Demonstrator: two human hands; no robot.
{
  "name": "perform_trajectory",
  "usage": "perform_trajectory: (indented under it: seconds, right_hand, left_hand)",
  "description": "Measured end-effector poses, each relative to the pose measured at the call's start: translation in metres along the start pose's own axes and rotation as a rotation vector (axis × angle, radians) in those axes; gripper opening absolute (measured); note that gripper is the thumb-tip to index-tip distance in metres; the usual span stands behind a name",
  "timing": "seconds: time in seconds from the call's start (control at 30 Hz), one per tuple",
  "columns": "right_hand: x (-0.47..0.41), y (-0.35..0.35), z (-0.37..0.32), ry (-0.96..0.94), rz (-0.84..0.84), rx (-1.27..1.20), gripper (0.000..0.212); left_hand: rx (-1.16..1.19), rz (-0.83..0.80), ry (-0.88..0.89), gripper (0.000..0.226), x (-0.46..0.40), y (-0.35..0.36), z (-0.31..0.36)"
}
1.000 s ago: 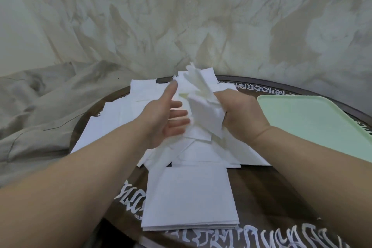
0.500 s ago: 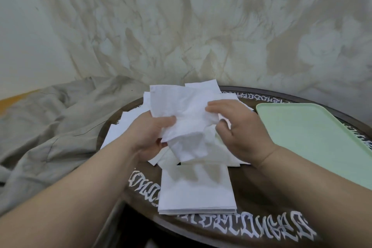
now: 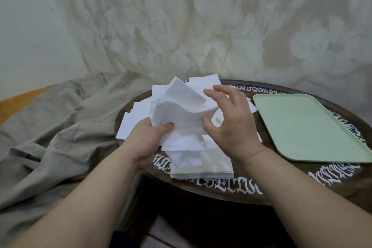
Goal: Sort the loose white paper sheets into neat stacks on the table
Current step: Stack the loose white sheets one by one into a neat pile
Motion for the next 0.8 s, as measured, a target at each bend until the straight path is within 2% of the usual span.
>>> perform_trajectory:
  seconds: [0.07, 0.13, 0.27, 0.4, 0.47, 0.57, 0.63, 0.8]
  right_hand:
    - [0.001, 0.001, -0.002, -0.065, 0.010, 0.048, 0.042]
    - [0.004, 0.009, -0.001, -0.088, -0.051, 0.053, 0.034]
    - [0.009, 0.025, 0.011, 0.050, -0.226, -0.008, 0.024]
    - [0.012, 0.033, 0.022, 0.126, -0.341, -0.051, 0.021]
    - [0.013, 0.031, 0.031, 0.262, -0.307, -0.115, 0.018]
    - [0.017, 0.023, 0.043, 0.631, -0.153, -0.522, 0.010]
    - [0.020, 0.020, 0.047, 0.787, -0.068, -0.739, 0.007]
    - [0.028, 0.012, 0.052, 0.936, -0.061, -0.746, 0.008]
  left_hand:
    - [-0.027, 0.012, 0.006, 0.014, 0.001, 0.002, -0.002]
    - [-0.053, 0.003, 0.008, 0.011, 0.001, 0.006, -0.002]
    - [-0.033, -0.050, -0.027, 0.027, 0.002, 0.013, 0.000]
    - [0.114, -0.026, -0.114, 0.040, -0.003, 0.007, -0.004]
    - [0.138, 0.007, -0.138, 0.037, -0.005, 0.001, -0.008]
    - [0.208, -0.012, -0.163, 0.035, -0.007, -0.003, -0.011]
    - [0.218, -0.030, -0.174, 0.034, -0.008, -0.005, -0.014]
    - [0.087, -0.054, -0.171, 0.030, -0.009, -0.007, -0.027]
Point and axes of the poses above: each hand's wrist, its own x-axis away from the middle knuckle, its own y-axis out of the palm, z = x × y, the point moved 4 cm from there along -x, towards the middle knuckle, and after that the axes turned 15 degrees about -x, right-handed, at the moved point
